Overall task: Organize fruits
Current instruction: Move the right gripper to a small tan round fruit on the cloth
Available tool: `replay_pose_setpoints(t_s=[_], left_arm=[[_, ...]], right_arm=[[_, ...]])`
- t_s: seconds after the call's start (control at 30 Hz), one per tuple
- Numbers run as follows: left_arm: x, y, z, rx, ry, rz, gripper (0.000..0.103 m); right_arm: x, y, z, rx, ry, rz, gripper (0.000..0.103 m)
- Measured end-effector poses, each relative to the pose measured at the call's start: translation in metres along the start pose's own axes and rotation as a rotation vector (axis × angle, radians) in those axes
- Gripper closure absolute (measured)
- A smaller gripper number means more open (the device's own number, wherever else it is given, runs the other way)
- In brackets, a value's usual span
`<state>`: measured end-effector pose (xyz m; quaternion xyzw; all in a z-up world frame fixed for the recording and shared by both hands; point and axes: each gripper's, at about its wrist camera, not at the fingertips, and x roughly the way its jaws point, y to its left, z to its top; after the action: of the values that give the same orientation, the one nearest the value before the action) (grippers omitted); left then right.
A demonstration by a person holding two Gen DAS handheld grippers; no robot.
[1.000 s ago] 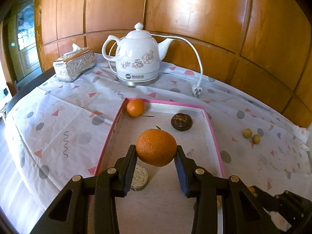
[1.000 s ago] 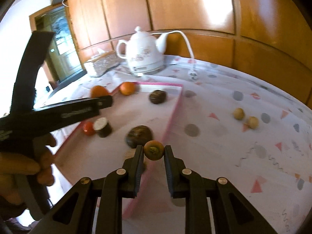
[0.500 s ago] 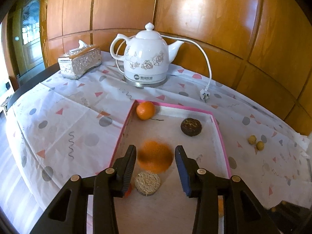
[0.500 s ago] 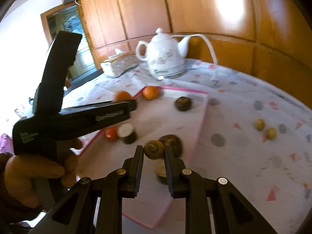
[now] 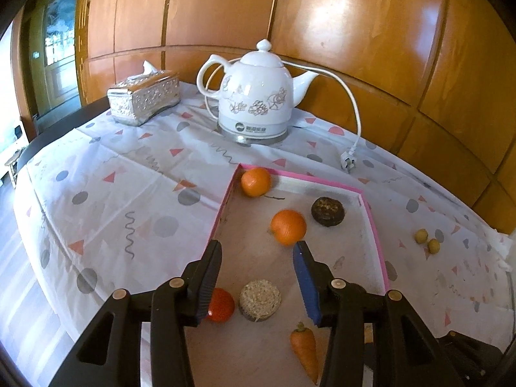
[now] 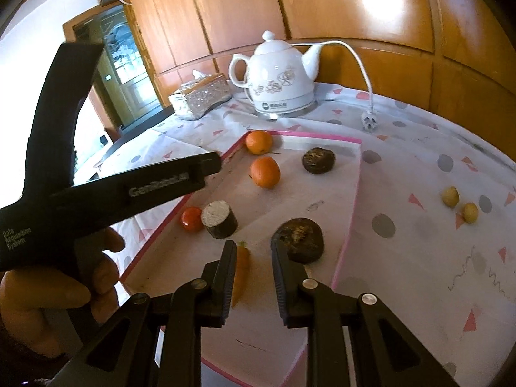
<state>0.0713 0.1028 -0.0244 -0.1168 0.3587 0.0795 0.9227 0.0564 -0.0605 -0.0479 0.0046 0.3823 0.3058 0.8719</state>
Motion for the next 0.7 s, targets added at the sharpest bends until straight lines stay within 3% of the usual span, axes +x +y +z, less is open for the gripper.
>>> replay_pose_setpoints(t_s=[0.7], left_arm=[[-0.009, -0.028, -0.022, 0.075, 0.028, -0.056, 0.052]], right_arm=[[-0.020, -0.021, -0.009, 0.083, -0.047, -0.100, 0.081]])
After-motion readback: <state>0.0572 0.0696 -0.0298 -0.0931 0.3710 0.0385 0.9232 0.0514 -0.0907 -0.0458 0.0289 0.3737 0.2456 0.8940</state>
